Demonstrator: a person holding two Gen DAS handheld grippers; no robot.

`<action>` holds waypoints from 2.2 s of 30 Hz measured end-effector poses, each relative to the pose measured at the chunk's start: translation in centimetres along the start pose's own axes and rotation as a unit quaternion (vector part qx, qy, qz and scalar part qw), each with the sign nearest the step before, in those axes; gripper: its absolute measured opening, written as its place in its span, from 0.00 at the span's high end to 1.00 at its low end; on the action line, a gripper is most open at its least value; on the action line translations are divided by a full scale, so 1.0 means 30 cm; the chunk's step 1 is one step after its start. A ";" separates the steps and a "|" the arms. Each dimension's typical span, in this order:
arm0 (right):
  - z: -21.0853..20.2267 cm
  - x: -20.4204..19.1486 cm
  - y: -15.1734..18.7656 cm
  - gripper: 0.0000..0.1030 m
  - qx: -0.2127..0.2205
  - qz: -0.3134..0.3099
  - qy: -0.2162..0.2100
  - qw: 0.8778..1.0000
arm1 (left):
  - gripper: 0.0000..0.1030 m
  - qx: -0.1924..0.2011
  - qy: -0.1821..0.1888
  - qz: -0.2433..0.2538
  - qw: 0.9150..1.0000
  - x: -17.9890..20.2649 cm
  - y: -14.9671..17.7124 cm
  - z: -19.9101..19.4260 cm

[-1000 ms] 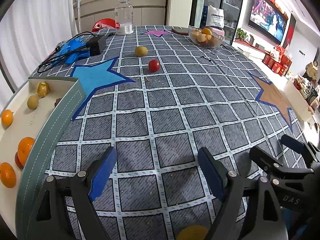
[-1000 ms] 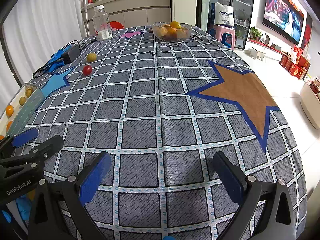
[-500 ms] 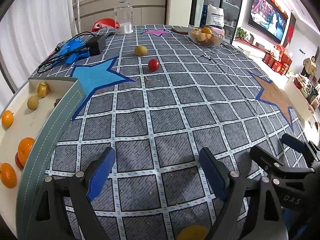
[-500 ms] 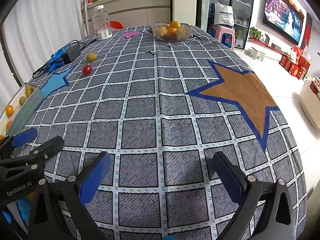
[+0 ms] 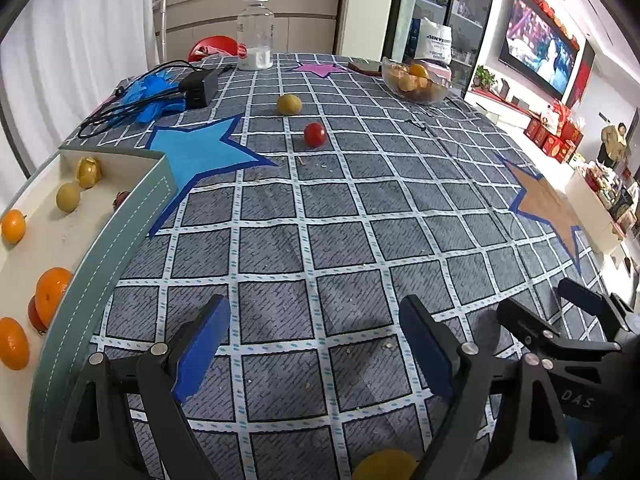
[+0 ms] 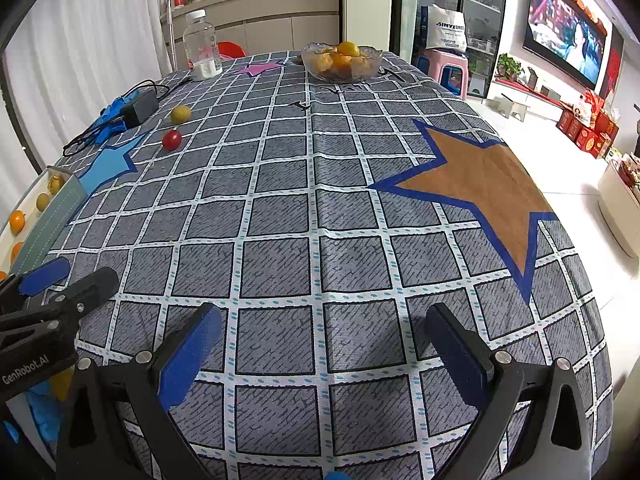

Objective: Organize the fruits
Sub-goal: 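Lift the yellow fruit with the left gripper and hold it above the cloth, then grasp the red cherry tomato with the right gripper while the left gripper holds the yellow fruit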

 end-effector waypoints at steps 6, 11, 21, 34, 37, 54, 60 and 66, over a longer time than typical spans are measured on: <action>0.000 0.000 -0.001 0.00 0.000 0.000 0.000 1.000 | 0.14 0.018 0.009 -0.029 0.999 -0.038 -0.005 -0.028; 0.001 -0.002 -0.002 0.00 0.000 0.000 0.000 1.000 | 0.14 0.022 0.008 -0.027 0.999 -0.052 -0.004 -0.054; 0.001 -0.003 -0.002 0.00 0.000 0.000 0.000 1.000 | 0.14 0.021 -0.003 0.020 1.000 -0.020 0.011 -0.093; 0.005 -0.004 -0.002 0.00 -0.001 -0.001 0.001 1.000 | 0.14 0.016 -0.007 0.081 0.997 -0.001 0.130 -0.193; 0.006 -0.004 -0.002 0.00 -0.001 -0.002 0.003 1.000 | 0.14 0.024 -0.007 0.106 0.994 0.050 0.152 -0.204; 0.009 -0.004 -0.001 0.00 -0.001 -0.004 0.004 1.000 | 0.38 0.026 -0.005 0.087 0.996 0.125 0.288 -0.193; 0.010 -0.006 -0.001 0.00 -0.002 -0.004 0.005 1.000 | 0.55 0.050 -0.011 0.081 0.995 0.131 0.335 -0.235; 0.013 -0.004 0.001 0.00 -0.004 -0.004 0.009 1.000 | 0.70 0.049 -0.004 0.075 0.996 0.128 0.311 -0.223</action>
Point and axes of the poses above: each gripper's, at about its wrist camera, not at the fingertips, and z roughly the way its jaws point, x to its right, y to its underside, the point moved 7 cm from there along z, roughly the way its jaws point, and after that the axes turned 9 degrees about y, right-handed, at the moved point
